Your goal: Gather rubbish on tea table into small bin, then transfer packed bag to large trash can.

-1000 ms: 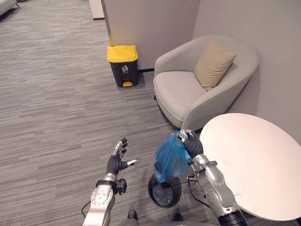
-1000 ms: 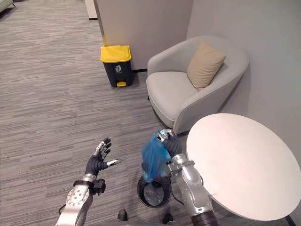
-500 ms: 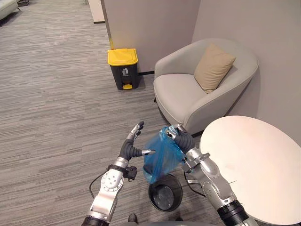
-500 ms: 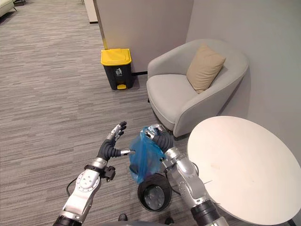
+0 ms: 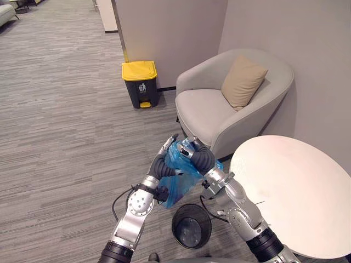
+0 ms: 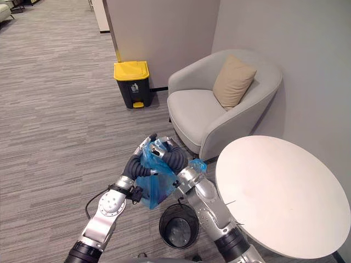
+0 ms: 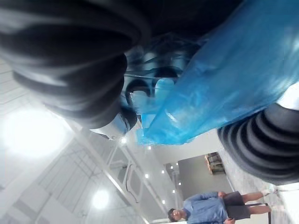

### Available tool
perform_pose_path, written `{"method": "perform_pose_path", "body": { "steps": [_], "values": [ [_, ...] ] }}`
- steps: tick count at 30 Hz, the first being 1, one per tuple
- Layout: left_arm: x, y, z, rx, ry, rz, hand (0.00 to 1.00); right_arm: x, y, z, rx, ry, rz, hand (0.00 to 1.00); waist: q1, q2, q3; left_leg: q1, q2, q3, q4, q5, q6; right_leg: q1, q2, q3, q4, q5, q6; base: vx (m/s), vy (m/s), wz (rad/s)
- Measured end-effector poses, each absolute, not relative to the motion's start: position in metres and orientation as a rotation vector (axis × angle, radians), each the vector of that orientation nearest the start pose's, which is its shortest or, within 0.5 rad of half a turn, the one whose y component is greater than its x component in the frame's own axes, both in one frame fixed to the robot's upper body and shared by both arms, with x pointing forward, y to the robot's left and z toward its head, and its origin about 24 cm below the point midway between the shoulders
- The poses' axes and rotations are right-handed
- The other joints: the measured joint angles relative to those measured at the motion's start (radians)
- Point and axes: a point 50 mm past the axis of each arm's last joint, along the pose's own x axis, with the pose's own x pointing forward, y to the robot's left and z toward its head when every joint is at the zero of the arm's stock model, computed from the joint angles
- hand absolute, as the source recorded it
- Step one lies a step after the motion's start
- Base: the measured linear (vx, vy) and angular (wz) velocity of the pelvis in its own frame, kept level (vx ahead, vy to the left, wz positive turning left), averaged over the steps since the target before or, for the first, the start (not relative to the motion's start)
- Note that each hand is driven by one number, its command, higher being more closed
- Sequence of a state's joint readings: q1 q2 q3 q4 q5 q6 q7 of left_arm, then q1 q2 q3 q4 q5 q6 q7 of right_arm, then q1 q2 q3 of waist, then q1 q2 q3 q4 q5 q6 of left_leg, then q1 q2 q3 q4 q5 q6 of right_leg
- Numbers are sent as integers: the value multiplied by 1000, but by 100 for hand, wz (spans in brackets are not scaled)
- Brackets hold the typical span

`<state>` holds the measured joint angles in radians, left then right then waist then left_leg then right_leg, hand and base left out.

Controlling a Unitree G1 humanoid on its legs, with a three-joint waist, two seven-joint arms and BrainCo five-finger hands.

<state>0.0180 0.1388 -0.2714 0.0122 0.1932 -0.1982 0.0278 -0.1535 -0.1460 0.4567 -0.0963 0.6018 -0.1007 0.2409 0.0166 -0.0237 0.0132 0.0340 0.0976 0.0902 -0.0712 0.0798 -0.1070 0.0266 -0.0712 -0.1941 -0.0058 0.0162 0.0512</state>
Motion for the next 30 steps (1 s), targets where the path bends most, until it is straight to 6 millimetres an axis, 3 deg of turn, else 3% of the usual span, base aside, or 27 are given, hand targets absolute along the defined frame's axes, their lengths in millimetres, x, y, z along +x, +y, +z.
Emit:
{"method": "perform_pose_path", "body": {
  "steps": [10, 16, 25, 30],
  "values": [
    [238, 103, 26, 300, -78, -272, 0, 244, -40, 104, 470, -211, 772, 100, 2, -9, -20, 14, -1, 1, -17, 2, 1, 4, 0, 1, -2, 0, 0, -12, -1, 0],
    [237, 100, 17, 286, -39, -271, 0, 253, -36, 120, 449, -264, 784, 100, 1, -9, -22, 15, -1, 1, -18, 2, 2, 6, 0, 2, -2, 0, 1, 0, 0, 0],
    [224, 104, -9, 283, 81, -272, 0, 258, -38, 129, 447, -297, 761, 100, 2, -9, -22, 16, -1, 1, -18, 3, 3, 6, 0, 1, 1, -1, 1, 0, 0, 0],
    [223, 105, -10, 284, 91, -270, 0, 260, -40, 131, 447, -308, 750, 100, 3, -9, -22, 16, -2, -1, -19, 4, 4, 7, -1, 0, 2, -1, 2, 0, 0, 0]
  ]
}}
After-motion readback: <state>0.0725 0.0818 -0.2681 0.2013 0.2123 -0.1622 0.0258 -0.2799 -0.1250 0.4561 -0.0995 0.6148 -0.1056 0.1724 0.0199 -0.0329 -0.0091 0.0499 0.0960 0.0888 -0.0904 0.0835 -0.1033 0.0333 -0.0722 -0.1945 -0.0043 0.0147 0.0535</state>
